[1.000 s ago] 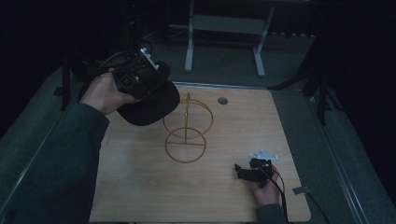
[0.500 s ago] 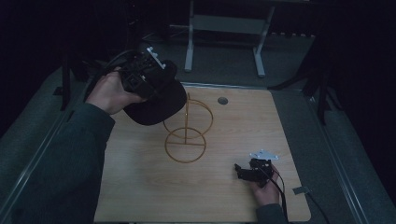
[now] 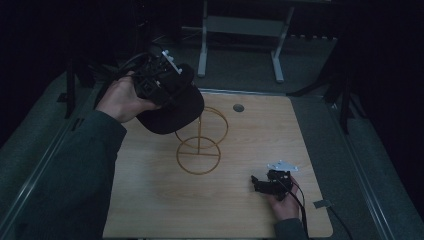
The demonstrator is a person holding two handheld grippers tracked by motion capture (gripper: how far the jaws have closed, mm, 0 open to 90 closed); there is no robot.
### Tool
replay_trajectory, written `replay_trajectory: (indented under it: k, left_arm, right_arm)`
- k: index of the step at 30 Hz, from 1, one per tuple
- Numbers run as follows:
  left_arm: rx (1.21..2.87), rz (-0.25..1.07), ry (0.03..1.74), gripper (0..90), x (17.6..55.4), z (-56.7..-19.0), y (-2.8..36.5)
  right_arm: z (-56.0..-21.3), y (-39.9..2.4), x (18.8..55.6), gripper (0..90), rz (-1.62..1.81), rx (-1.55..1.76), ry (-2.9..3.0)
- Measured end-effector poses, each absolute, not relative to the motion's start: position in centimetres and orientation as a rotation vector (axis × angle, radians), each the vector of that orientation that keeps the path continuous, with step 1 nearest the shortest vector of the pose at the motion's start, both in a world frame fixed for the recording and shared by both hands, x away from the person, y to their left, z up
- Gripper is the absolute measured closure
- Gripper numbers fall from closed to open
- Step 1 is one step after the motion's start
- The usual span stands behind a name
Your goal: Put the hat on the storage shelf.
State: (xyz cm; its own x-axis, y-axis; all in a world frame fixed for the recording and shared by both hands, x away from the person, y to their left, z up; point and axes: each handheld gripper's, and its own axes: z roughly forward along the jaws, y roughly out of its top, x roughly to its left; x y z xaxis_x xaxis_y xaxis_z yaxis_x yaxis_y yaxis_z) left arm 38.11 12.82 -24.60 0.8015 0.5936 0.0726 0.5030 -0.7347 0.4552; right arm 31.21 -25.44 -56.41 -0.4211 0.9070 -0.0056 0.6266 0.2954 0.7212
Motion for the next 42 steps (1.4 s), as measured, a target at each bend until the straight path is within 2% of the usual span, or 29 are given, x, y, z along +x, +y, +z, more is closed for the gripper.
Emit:
replay_trajectory:
  k: [19,42]
  left_arm:
    - [2.588,0.3,0.754,74.5,38.1,-25.0,9.6]
    - [2.664,0.302,0.612,73.2,36.2,-25.3,5.7]
  right_arm:
    - [-56.4,-25.4,31.2,12.5,0.914,1.372,2.155]
    - [-56.4,-25.4,31.2,12.5,0.915,1.364,2.161]
